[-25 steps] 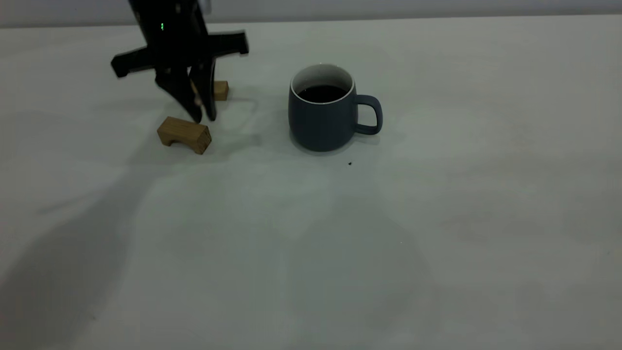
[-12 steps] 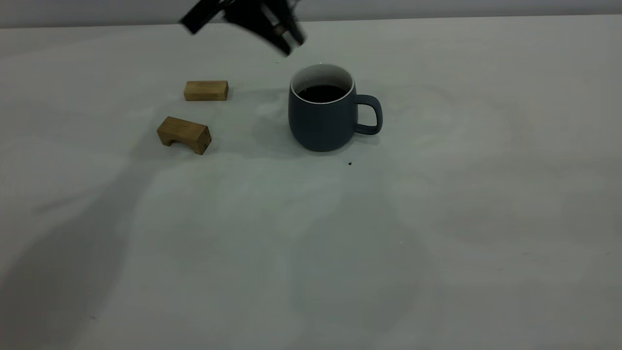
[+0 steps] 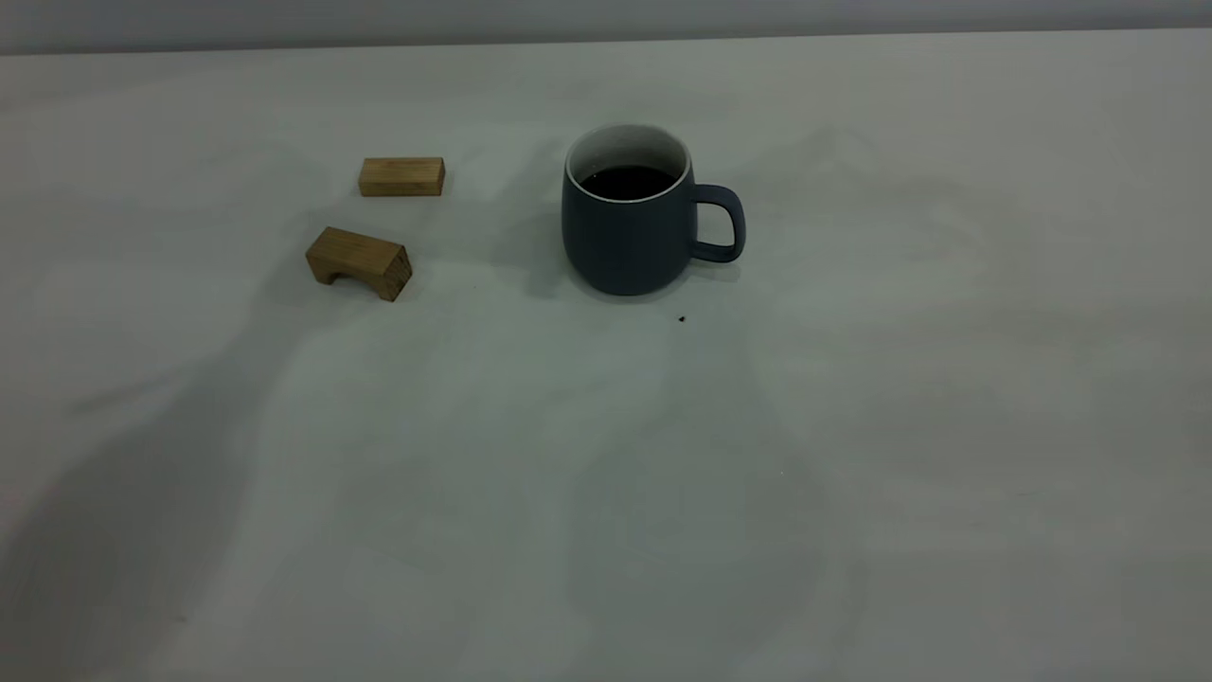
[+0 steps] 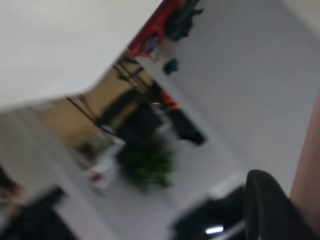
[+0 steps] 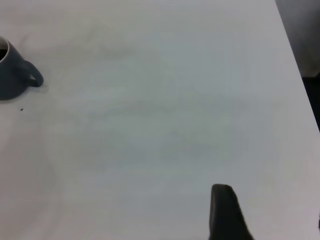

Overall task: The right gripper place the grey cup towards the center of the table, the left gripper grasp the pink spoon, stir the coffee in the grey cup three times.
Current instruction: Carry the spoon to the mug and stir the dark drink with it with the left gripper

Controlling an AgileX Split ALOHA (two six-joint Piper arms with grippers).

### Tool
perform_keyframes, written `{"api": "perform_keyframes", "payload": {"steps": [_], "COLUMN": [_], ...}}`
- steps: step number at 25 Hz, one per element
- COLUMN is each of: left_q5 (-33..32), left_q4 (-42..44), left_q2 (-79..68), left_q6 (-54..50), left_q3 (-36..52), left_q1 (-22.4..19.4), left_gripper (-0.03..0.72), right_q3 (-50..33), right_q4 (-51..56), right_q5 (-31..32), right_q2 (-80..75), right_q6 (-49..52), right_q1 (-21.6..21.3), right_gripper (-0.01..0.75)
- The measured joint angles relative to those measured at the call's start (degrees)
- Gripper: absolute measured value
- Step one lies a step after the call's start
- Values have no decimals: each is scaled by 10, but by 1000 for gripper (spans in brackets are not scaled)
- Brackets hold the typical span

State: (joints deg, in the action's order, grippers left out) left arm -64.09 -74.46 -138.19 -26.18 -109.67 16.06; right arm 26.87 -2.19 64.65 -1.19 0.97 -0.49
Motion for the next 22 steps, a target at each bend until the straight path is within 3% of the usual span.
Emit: {"api": "perform_keyframes", "payload": {"steps": [4,8,15,22], "left_q5": [14,26,80,77], "left_q4": [-2,1,2,-59], "left_q2": [0,0,-1,-39], "left_q6": [-248,-391,-413,-412], "left_q3": [0,0,0,0], "left_q1": [0,0,9,21], "left_gripper": [148,148,148,148], "right_q3": [0,0,0,0], "right_q4": [0,0,0,0], "right_q5": [0,0,0,0], "right_q2": [0,0,0,0], "right_q6": [0,0,0,0], "right_q1": [0,0,0,0], "right_gripper": [471,471,471,471]}}
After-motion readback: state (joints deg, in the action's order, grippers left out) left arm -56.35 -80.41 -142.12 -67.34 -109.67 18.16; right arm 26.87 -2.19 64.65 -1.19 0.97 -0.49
